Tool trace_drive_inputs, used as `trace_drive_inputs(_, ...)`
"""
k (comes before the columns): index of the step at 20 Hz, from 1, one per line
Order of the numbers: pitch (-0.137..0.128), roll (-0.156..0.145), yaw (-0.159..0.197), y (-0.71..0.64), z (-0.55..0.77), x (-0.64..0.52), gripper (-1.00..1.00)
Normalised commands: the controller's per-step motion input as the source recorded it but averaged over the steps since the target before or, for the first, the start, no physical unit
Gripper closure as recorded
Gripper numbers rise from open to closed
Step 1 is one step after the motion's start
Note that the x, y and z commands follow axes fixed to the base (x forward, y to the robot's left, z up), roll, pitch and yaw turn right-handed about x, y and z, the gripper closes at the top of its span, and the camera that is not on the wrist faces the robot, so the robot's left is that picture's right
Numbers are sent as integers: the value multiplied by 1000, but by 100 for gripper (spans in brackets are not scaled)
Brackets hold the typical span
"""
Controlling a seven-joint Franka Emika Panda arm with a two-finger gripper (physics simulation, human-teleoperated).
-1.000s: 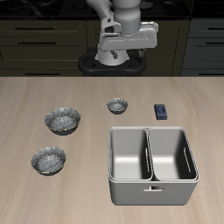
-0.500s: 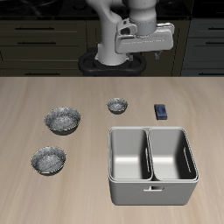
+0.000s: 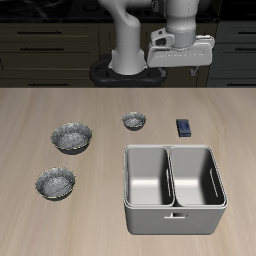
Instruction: Place the cream cheese in the largest bowl
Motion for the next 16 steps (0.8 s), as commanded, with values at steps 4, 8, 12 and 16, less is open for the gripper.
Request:
trace_drive_inputs(4, 6, -33, 29, 118, -307, 78, -100)
trace_drive_inputs(8, -2, -34, 18, -36, -261, 42, -100)
trace_drive_inputs(12, 2, -21, -3, 8, -190, -30, -100)
trace_drive_inputs(16, -31, -33, 8, -5, -144, -20, -100)
